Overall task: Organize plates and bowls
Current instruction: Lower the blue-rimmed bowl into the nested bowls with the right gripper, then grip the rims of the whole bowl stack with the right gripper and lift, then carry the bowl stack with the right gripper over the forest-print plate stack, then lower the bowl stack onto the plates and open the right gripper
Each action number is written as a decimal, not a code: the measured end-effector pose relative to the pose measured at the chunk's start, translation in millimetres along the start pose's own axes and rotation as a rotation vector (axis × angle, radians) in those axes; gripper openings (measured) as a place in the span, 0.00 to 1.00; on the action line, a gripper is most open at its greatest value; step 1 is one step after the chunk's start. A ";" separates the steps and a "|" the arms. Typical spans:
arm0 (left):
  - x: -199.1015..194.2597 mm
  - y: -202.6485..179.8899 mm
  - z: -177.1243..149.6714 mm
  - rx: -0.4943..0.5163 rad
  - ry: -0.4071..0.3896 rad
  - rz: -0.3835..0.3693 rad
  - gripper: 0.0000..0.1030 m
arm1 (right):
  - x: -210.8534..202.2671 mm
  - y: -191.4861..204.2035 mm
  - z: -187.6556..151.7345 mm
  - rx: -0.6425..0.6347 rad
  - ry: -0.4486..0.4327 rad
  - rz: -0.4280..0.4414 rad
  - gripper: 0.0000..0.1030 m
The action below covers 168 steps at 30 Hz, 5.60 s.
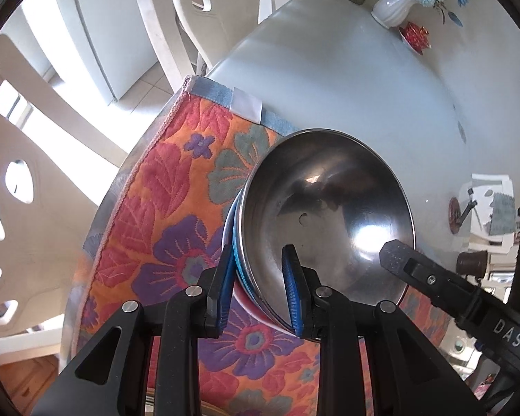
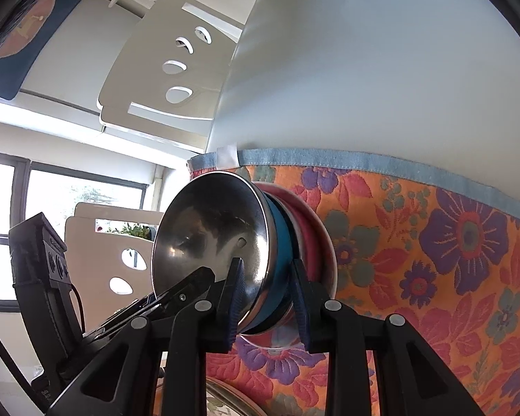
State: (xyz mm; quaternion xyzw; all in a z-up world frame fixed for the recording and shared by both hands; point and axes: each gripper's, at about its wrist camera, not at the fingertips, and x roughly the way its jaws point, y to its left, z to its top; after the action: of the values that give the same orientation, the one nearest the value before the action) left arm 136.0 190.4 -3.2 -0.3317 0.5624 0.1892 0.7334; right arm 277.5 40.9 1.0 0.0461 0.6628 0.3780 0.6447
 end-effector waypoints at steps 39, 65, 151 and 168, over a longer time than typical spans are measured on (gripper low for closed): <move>31.4 2.0 8.3 0.094 -0.015 -0.081 0.32 | 61.4 -31.2 -1.6 0.056 -0.014 0.091 0.55; -36.5 3.3 -27.8 0.054 -0.091 -0.037 0.32 | 13.6 -4.6 -29.4 0.037 0.018 0.131 0.55; -70.0 133.6 -240.3 0.148 -0.013 -0.019 0.30 | 32.2 65.1 -288.1 0.036 0.036 0.102 0.55; -120.3 138.9 -242.9 0.172 -0.130 0.012 0.33 | -30.7 70.6 -295.0 -0.035 -0.072 0.048 0.59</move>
State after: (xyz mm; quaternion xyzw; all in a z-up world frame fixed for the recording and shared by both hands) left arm -159.9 130.5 37.3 -0.2510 0.5297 0.1658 0.7930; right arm -9.9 -56.1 31.2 0.0643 0.6310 0.4030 0.6598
